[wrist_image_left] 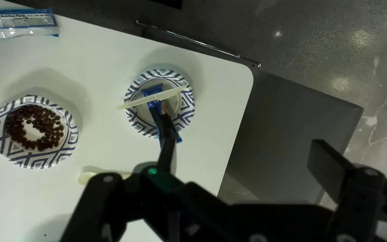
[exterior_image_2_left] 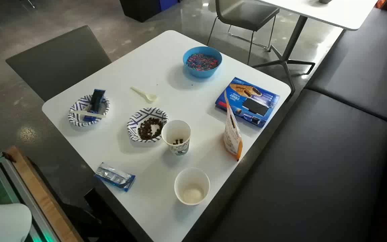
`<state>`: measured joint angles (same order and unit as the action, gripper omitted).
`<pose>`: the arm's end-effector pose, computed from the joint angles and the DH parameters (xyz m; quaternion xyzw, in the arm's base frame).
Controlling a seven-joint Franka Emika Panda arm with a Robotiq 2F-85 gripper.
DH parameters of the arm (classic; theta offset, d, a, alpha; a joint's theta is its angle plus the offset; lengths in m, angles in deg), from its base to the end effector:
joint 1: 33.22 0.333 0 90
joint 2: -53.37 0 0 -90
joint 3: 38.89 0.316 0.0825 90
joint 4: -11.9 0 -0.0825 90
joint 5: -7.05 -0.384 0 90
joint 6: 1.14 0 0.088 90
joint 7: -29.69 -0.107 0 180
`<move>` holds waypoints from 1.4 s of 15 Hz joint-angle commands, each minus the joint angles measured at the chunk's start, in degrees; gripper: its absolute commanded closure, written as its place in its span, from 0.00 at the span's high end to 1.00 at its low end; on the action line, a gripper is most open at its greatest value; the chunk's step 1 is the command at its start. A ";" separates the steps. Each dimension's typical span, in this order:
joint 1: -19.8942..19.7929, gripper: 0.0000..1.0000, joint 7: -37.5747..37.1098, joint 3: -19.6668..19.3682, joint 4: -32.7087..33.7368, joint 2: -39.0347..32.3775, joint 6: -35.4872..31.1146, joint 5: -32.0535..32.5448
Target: Use the spoon to put some of the brown objects into the cup
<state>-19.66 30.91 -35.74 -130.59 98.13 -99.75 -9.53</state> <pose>0.2966 0.1198 0.5423 -0.9842 -0.1266 0.0081 0.1235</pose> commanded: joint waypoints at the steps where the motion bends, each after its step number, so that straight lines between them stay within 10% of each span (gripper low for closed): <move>1: -1.48 1.00 0.77 1.03 0.19 0.00 0.42 -0.72; 21: -2.48 1.00 3.52 3.02 2.44 -4.14 -1.80 5.56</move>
<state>-19.97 31.56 -35.42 -130.47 97.93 -99.85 -9.00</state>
